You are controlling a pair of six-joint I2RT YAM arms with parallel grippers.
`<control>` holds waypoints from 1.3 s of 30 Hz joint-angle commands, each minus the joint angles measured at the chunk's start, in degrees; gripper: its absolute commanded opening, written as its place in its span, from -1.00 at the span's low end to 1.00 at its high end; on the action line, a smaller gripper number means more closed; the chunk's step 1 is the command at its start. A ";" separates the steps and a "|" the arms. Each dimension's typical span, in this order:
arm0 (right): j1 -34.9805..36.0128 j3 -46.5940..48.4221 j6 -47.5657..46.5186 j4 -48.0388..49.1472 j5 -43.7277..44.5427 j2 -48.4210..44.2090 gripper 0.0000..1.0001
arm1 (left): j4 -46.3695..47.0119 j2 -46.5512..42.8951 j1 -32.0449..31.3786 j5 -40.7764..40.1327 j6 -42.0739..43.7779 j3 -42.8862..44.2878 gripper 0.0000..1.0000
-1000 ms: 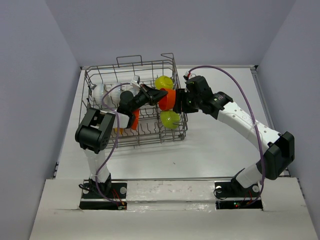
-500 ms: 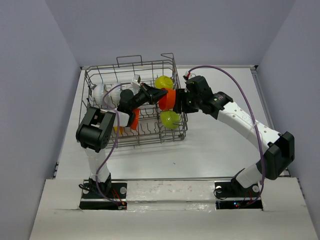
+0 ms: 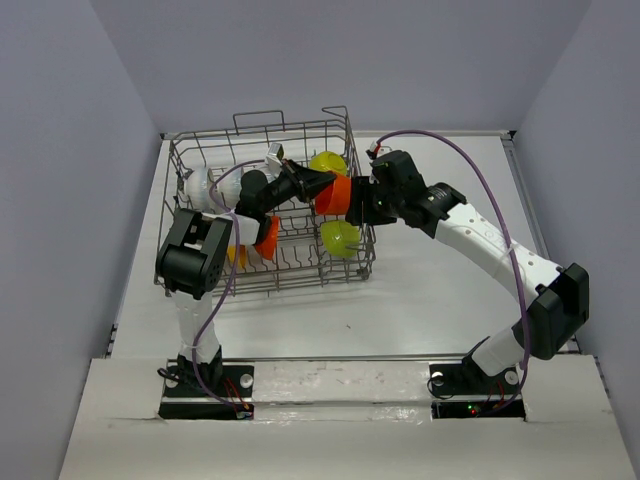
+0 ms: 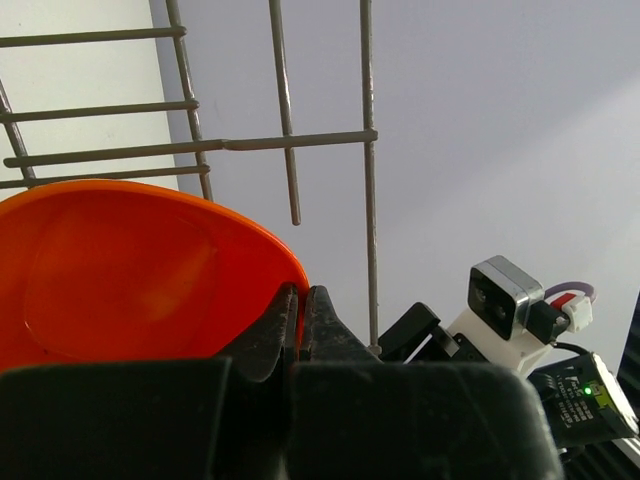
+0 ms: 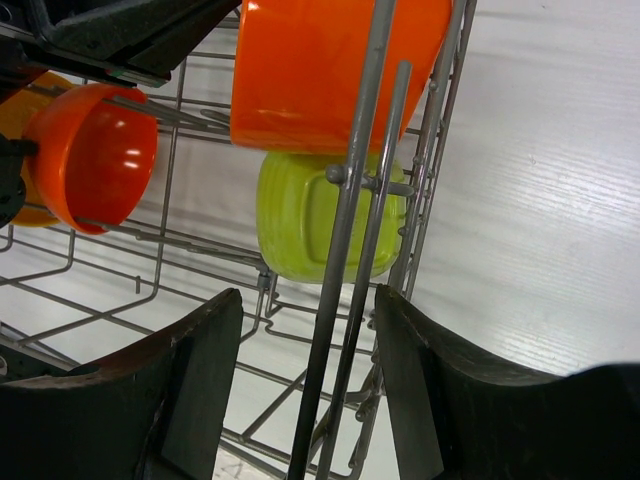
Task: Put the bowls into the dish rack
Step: Place the upside down bowl on the dish rack.
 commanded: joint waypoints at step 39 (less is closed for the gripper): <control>0.47 2.04 -1.11 1.21 0.07 -0.04 0.22 | 47.04 -3.57 1.71 1.57 -1.70 -2.15 -1.00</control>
